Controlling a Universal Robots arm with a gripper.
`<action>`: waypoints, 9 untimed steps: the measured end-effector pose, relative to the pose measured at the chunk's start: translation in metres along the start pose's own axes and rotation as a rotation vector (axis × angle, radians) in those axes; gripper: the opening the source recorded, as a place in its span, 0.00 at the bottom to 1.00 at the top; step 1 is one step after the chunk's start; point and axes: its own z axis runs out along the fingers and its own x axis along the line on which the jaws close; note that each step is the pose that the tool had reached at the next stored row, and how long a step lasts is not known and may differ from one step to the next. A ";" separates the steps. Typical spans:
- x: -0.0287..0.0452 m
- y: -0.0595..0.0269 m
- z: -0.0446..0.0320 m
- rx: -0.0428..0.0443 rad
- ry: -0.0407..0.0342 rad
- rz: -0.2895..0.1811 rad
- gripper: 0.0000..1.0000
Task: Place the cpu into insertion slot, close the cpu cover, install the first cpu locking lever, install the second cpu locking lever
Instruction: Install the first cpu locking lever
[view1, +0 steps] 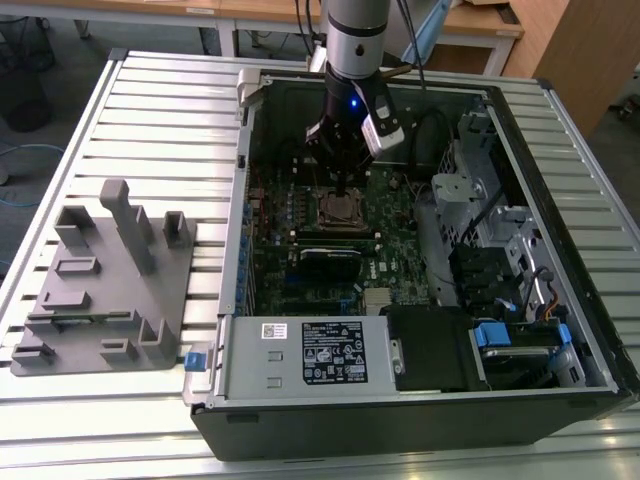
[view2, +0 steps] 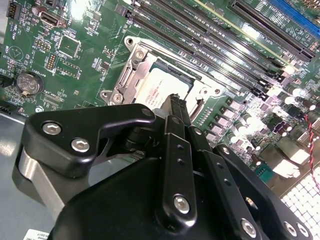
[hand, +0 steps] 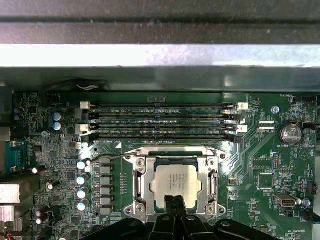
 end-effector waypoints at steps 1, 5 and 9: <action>0.0000 0.0000 0.0000 0.0000 0.0000 0.000 0.11; 0.0000 0.0000 -0.0006 0.0003 0.0002 0.000 0.11; -0.0001 -0.0001 -0.0029 0.0001 0.0000 0.000 0.11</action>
